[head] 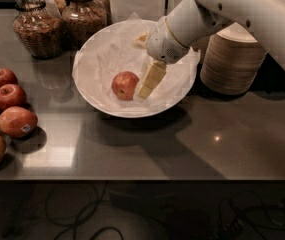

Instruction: Pick apple from white bowl

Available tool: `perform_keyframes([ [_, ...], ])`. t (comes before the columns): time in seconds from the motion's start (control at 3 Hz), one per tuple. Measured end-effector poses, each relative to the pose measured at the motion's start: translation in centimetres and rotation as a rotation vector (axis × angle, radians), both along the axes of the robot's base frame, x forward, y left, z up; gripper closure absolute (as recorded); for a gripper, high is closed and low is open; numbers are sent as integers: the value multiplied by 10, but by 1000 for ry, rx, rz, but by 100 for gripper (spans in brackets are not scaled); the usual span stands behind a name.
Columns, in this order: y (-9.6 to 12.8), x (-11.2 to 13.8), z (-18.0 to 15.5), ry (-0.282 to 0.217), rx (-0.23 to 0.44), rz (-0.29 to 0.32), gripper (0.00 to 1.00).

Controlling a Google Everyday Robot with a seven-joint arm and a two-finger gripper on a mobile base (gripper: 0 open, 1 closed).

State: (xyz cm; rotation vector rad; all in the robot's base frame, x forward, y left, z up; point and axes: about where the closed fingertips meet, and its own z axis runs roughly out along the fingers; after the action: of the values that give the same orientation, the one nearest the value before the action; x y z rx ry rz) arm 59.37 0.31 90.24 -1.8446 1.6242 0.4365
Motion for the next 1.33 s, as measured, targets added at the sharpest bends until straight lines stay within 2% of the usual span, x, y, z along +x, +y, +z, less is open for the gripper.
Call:
perform_keyframes([
  [0.33, 9, 4, -10, 20, 4, 18, 8],
  [0.67, 28, 7, -36, 59, -6, 60, 9],
  [1.33, 27, 7, -50, 79, -7, 54, 9],
])
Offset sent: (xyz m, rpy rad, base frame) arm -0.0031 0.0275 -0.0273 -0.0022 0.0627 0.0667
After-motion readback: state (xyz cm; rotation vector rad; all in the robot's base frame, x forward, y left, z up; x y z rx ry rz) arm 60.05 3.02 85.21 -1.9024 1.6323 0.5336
